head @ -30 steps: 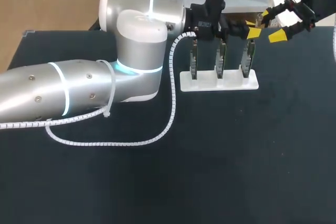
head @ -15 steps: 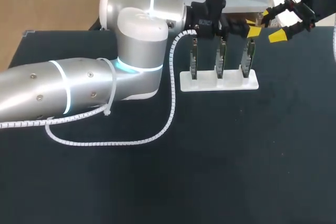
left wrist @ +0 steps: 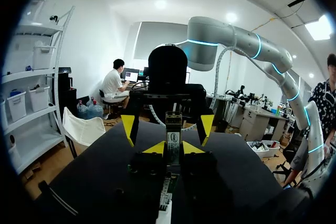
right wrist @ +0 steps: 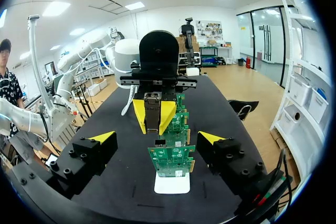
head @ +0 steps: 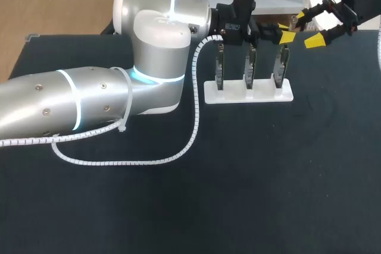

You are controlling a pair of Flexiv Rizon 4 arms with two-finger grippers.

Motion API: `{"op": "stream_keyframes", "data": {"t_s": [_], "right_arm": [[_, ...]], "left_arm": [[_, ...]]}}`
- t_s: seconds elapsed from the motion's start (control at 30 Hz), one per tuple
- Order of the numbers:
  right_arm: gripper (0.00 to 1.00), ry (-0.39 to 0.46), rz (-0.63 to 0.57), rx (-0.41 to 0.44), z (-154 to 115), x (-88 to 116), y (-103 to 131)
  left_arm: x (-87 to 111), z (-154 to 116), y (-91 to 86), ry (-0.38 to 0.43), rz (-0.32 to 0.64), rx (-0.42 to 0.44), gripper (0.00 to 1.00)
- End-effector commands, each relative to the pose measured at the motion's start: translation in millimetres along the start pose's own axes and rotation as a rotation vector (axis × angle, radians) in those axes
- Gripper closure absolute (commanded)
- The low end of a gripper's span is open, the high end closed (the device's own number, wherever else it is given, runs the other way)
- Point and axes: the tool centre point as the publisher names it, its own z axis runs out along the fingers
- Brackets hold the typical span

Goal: Pick up the optical module with the left hand, and insert it into the network port with the right hand.

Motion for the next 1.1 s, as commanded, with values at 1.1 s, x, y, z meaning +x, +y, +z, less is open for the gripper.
{"op": "stream_keyframes", "data": {"t_s": [1.1], "right_arm": [[0.0,0.0,0.0,-0.002,0,0,-1]], "left_arm": [[1.4,4,12.7,0.025,0.001,0.031,1.0]]}}
